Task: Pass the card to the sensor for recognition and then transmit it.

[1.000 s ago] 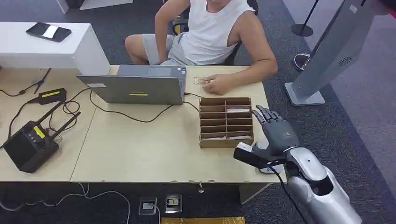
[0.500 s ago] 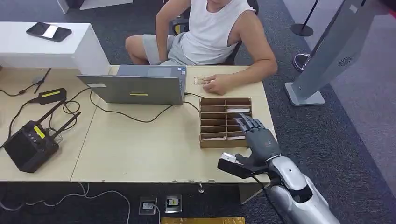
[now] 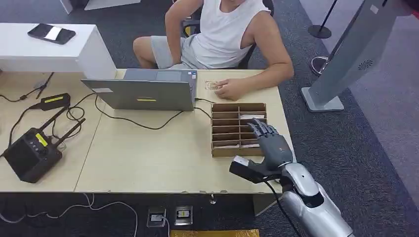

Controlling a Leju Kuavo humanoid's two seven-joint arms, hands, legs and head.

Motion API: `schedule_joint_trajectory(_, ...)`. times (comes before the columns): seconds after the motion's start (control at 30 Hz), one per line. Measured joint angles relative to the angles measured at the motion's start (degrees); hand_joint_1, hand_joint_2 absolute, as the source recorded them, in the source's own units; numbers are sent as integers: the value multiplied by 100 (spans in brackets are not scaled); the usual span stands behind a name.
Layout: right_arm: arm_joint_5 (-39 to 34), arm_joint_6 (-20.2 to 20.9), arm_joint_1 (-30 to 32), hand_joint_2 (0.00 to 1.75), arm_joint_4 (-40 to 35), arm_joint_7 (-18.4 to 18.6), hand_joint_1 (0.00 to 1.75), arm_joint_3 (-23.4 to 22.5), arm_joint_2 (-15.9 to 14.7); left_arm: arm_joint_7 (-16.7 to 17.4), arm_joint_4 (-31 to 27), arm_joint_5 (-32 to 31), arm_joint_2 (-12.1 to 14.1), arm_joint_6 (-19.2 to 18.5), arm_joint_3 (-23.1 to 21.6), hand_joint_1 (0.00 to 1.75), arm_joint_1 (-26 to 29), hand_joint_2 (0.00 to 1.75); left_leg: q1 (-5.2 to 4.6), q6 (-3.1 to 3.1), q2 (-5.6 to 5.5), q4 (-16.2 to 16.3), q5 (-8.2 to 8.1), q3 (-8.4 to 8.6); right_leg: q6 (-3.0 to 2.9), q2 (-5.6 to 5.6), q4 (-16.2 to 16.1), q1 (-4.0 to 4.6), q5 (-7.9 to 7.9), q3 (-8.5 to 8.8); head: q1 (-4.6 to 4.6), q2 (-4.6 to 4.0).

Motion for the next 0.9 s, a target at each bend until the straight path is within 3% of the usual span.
schedule_joint_trajectory(0.6, -4, -90, -99, 175, 383, 2, 5, -7, 33, -9, 0, -55, -2, -9, 0, 0, 2, 175, 0, 0, 0, 0, 0, 1, 0, 0, 0, 0, 0, -1, 0, 0)
schedule_joint_trajectory(0.63, -9, -92, -99, 175, 400, 2, 16, -7, 33, -13, 0, -55, 0, -9, 0, 0, 2, 175, 0, 0, 0, 0, 0, 2, 0, 0, 0, 0, 0, -1, 0, 0)
schedule_joint_trajectory(0.67, -11, -90, -99, 175, 416, 2, 157, -7, 33, -17, 0, -55, -2, -9, 0, 0, 2, 175, 0, 0, 0, 0, 0, 1, 0, 0, 0, 0, 0, -1, 0, 0)
schedule_joint_trajectory(0.7, -13, -90, -99, 175, 433, 2, 175, -6, 35, -18, 0, -55, -2, -9, 0, 0, 2, 175, 0, 0, 0, 0, 0, 2, 0, 0, 0, 0, 0, 0, 0, 0)
schedule_joint_trajectory(0.9, -35, 201, -96, 175, 527, 66, 175, -2, 39, -44, 0, -81, 0, -44, 0, 0, 1, 175, 0, 0, 0, 0, 0, 2, 0, 0, 0, 0, 0, 0, 0, 0)
